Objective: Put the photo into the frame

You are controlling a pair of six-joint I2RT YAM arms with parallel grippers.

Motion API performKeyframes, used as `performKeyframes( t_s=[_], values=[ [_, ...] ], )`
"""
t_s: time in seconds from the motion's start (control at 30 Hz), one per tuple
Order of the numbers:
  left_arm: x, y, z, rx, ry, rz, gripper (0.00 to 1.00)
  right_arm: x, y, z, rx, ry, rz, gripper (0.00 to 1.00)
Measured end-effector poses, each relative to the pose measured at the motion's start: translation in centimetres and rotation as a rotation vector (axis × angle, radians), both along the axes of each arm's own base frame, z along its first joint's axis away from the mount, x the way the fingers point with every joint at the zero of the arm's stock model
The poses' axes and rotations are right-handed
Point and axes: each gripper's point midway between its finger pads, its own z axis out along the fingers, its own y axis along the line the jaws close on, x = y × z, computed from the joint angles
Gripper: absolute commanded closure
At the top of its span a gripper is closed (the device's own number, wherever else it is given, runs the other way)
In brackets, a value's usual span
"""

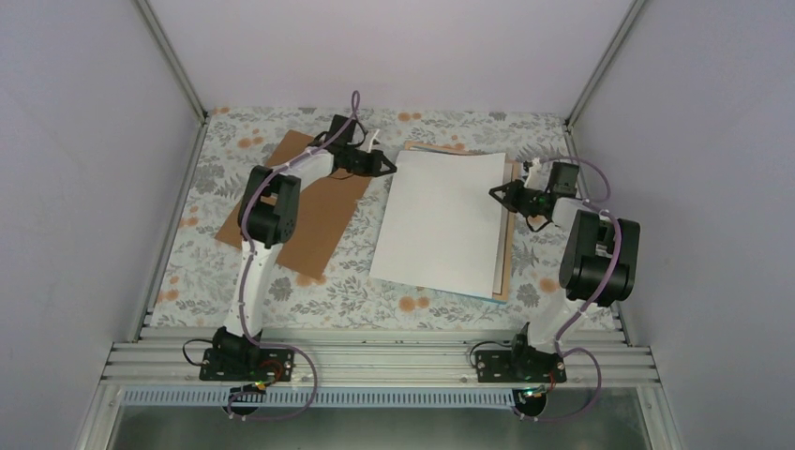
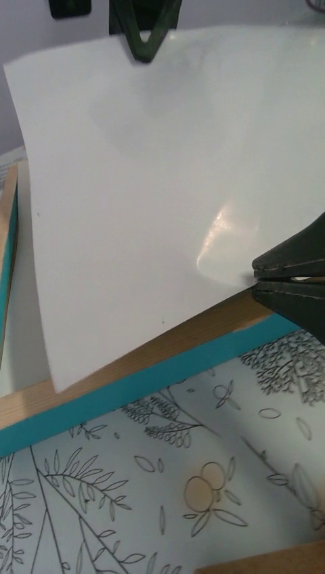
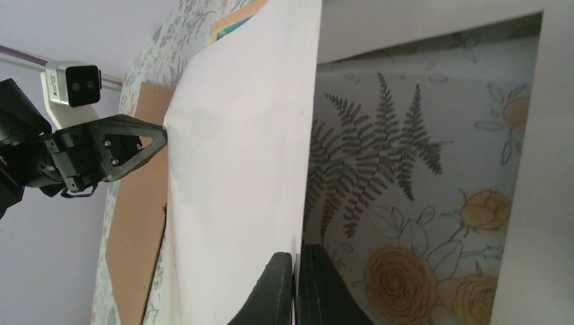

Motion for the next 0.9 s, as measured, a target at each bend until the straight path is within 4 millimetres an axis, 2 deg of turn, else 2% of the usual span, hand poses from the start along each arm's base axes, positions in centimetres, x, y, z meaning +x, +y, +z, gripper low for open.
performKeyframes(
  t_s=[0.17,0.3,0.47,0.67,0.9],
  values=[
    [1.2,-0.6,-1.0,0.063,-0.054,0.002,0.54,1.1,-0.7,0.5,-0.045,-0.029,-0.017,0.96],
    [1.9,-0.2,-1.2,0.117,-0.098,0.01,0.38,2.3,-1.6,0.2,-0.089,-0.036,-0.04,0.96],
    [3.0,1.8,-1.6,0.163,-0.116,0.048,0.3,2.8,-2.0,-0.4,-0.11,-0.026,-0.053,0.96],
    [3.8,4.8,-1.6,0.194,-0.115,0.097,0.29,2.9,-2.1,-0.8,-0.111,-0.014,-0.061,0.96],
    [3.5,5.5,-1.2,0.198,-0.113,0.108,0.29,3.4,-2.5,-0.5,-0.103,-0.013,-0.1,0.96]
  ],
)
